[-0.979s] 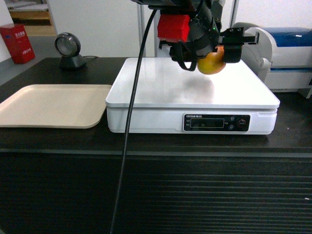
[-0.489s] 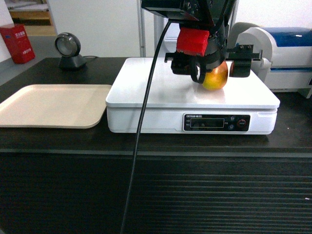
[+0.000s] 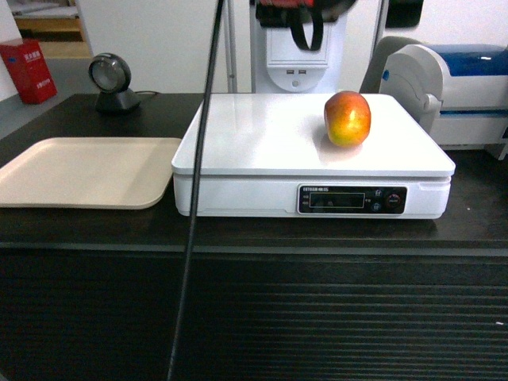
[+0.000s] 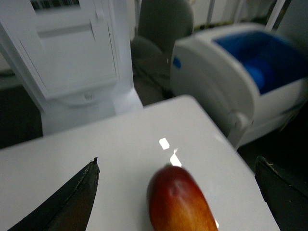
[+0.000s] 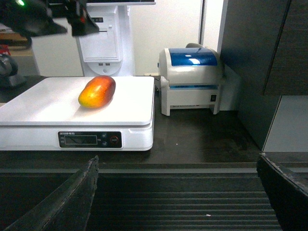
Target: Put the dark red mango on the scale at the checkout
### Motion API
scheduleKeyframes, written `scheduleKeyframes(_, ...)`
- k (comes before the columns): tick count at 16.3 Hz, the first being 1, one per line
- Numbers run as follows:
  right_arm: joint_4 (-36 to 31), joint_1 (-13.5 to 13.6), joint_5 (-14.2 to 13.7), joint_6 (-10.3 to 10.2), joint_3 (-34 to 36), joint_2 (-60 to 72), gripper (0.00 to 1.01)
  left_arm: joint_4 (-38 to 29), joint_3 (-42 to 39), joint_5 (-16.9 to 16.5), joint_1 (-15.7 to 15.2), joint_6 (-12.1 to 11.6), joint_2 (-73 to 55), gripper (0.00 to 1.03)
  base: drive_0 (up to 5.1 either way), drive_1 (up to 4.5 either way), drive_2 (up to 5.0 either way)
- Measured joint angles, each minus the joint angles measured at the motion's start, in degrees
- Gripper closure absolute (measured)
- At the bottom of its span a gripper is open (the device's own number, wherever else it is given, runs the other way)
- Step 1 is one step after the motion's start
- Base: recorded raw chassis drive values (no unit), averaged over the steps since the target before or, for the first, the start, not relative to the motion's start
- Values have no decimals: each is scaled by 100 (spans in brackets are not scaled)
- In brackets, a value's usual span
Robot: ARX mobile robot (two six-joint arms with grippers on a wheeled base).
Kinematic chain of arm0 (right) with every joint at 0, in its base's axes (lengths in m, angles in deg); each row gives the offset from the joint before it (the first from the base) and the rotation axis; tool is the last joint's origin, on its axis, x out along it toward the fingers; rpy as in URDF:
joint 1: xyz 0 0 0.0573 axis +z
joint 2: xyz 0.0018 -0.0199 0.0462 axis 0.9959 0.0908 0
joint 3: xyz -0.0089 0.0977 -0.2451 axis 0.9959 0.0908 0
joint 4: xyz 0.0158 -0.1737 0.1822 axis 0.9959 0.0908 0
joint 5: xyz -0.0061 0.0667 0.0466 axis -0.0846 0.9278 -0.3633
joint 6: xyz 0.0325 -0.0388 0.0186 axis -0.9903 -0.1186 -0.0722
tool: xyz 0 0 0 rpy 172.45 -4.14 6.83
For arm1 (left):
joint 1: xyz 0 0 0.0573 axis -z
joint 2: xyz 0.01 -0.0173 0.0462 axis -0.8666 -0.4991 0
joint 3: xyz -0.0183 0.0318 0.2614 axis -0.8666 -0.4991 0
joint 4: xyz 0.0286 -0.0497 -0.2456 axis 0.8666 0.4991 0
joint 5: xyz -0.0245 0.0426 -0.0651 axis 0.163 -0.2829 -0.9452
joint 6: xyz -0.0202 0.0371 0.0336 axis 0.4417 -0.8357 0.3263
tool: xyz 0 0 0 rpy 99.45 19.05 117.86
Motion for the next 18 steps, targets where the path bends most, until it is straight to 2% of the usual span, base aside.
scheduleKeyframes(1,0,0,2,0,0,0,3,-315,-229,-79,-90,-39,297,5,0,0,0)
scheduleKeyframes(4,0,0,2,0,0,0,3,-1139,-1058,-304,-481,-356,1165,5,0,0,0)
scheduleKeyframes(7,0,0,2,0,0,0,3,-1738,-1945,-632,-964,-765,1928,5,0,0,0)
scheduleKeyframes(9,0,0,2,0,0,0,3,-2013,-2616,-870,-1423,-1038,2551,5,0,0,0)
scheduleKeyframes(11,0,0,2,0,0,0,3,-2179,-3281,-1178,-2083,-1145,3228,5,0,0,0)
scheduleKeyframes(14,0,0,2,0,0,0,3,-2260,-3445,-1366,-2704,-1132,3401,5,0,0,0)
scheduleKeyframes(16,0,0,2,0,0,0,3,-2267,-3609,-1547,-2953,-1073,3423,5,0,0,0)
scheduleKeyframes(17,0,0,2,0,0,0,3,-1810,-3683,-1215,-2964,-905,3560,11,0,0,0)
scheduleKeyframes(18,2,0,2,0,0,0,3,-1910,-4277,-885,-3062,-699,3958,22,0,0,0)
